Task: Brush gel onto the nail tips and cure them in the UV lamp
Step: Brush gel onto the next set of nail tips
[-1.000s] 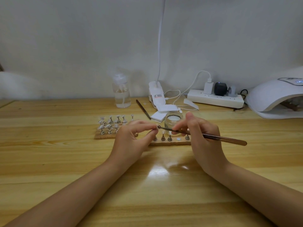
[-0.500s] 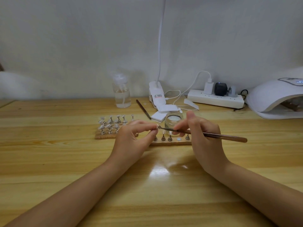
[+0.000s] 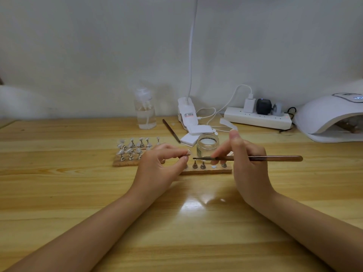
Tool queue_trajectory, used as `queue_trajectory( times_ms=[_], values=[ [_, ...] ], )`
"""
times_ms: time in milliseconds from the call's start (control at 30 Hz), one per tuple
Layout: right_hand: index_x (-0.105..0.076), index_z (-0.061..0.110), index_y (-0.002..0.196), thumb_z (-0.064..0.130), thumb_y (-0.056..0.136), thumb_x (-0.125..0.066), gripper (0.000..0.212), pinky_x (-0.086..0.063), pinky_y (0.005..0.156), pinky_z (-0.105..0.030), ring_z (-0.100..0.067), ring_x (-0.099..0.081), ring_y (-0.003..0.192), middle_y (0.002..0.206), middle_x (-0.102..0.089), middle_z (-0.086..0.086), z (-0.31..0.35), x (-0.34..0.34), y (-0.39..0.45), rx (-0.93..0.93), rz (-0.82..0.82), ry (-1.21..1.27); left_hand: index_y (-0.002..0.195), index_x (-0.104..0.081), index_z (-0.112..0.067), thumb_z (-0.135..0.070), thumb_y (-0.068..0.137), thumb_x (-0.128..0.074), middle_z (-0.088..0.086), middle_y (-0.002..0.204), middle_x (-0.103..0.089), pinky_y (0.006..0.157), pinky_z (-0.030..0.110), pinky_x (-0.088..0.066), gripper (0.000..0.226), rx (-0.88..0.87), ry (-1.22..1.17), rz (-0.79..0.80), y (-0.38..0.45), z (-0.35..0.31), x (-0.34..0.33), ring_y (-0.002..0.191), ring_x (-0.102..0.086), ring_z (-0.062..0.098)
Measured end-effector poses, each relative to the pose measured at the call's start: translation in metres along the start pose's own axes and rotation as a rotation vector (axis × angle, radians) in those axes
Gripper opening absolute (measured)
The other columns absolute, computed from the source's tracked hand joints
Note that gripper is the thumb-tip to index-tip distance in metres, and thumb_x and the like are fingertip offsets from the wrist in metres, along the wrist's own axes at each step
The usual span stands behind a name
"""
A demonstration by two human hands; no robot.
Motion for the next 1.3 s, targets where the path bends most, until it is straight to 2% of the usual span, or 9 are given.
queue_trajectory(
  times_ms=[233,400,600,700,800,900,1033,1200,1300],
  values=[
    [-0.067,0.019,0.067,0.025,0.089,-0.043,0.033,-0.041,0.059,-0.005,0.005,-0.059,0.060,0.060,-0.065,0.016,0.0019,-0.0059,-0.0003,0.049,0.063,-0.074,0.079,-0.070,-0.029,-0.003,0.077,-0.069,-0.014,0.076,-0.064,0.070,0.004,-0.036,0.026,-0.005,-0.007,-0.005,-0.0005,0.0001,-0.0002,0.077,-0.055,-0.006],
    [-0.066,0.015,0.058,0.026,0.088,-0.041,0.041,-0.044,0.061,-0.010,-0.003,-0.060,0.057,0.056,-0.065,0.000,-0.0010,-0.0013,-0.0001,0.023,0.009,-0.040,0.079,-0.069,-0.029,-0.002,0.076,-0.069,-0.013,0.076,-0.064,0.070,0.003,-0.036,0.028,-0.005,-0.011,-0.006,-0.0004,-0.0006,-0.0002,0.076,-0.056,-0.006],
    [-0.065,0.020,0.065,0.023,0.089,-0.043,0.033,-0.041,0.060,-0.005,0.004,-0.060,0.062,0.058,-0.064,0.014,0.0019,-0.0052,-0.0004,0.065,0.041,-0.097,0.078,-0.070,-0.029,-0.003,0.076,-0.069,-0.013,0.076,-0.065,0.071,0.004,-0.037,0.025,-0.002,-0.002,0.000,-0.0004,0.0002,-0.0006,0.077,-0.057,-0.004],
    [-0.066,0.018,0.062,0.024,0.088,-0.043,0.035,-0.042,0.059,-0.007,0.001,-0.060,0.059,0.056,-0.064,0.008,-0.0004,-0.0048,-0.0010,0.043,0.038,-0.079,0.081,-0.072,-0.025,-0.003,0.076,-0.069,-0.013,0.076,-0.065,0.071,0.004,-0.036,0.022,0.005,0.001,0.002,0.0000,0.0009,-0.0011,0.077,-0.057,-0.003],
    [-0.065,0.013,0.055,0.028,0.088,-0.040,0.044,-0.042,0.057,-0.009,-0.001,-0.058,0.052,0.052,-0.063,-0.001,-0.0020,0.0004,-0.0010,-0.003,-0.014,-0.032,0.079,-0.069,-0.031,-0.004,0.076,-0.069,-0.015,0.077,-0.065,0.074,0.005,-0.039,0.027,-0.004,-0.003,0.001,-0.0007,-0.0002,-0.0002,0.079,-0.058,-0.002],
    [-0.065,0.013,0.057,0.028,0.088,-0.039,0.043,-0.042,0.057,-0.009,0.000,-0.058,0.053,0.053,-0.064,0.003,-0.0011,0.0023,-0.0002,-0.002,-0.036,-0.036,0.081,-0.069,-0.030,-0.004,0.077,-0.069,-0.014,0.078,-0.066,0.075,0.007,-0.040,0.026,-0.011,-0.002,0.005,-0.0011,-0.0003,0.0002,0.081,-0.059,-0.001],
    [-0.066,0.018,0.065,0.029,0.092,-0.046,0.035,-0.041,0.058,-0.006,0.004,-0.059,0.061,0.060,-0.066,0.013,0.0007,-0.0033,-0.0008,0.023,0.025,-0.055,0.084,-0.071,-0.025,-0.005,0.077,-0.069,-0.013,0.078,-0.066,0.073,0.006,-0.038,0.021,-0.005,-0.004,0.010,-0.0003,0.0008,-0.0006,0.079,-0.058,-0.001],
    [-0.064,0.010,0.054,0.029,0.092,-0.042,0.048,-0.041,0.054,-0.008,-0.001,-0.056,0.049,0.049,-0.062,0.002,-0.0020,-0.0003,-0.0015,-0.025,-0.008,0.006,0.086,-0.071,-0.023,-0.004,0.078,-0.069,-0.013,0.081,-0.066,0.075,0.008,-0.041,0.021,-0.013,-0.011,0.008,-0.0003,0.0008,-0.0007,0.084,-0.060,0.002],
    [-0.064,0.010,0.057,0.031,0.091,-0.041,0.046,-0.042,0.055,-0.008,0.000,-0.058,0.051,0.052,-0.064,0.003,-0.0019,0.0016,-0.0006,-0.027,-0.043,0.013,0.086,-0.070,-0.024,-0.004,0.078,-0.069,-0.014,0.081,-0.065,0.073,0.006,-0.039,0.021,-0.017,-0.009,0.007,-0.0003,0.0005,-0.0005,0.084,-0.060,0.002]
  ],
)
Point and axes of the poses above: each hand's wrist, its own y-axis towards the middle knuckle, its own x-axis out of the back of the hand, z = x × y, the point moved 6 cm from there along y, towards the middle knuckle
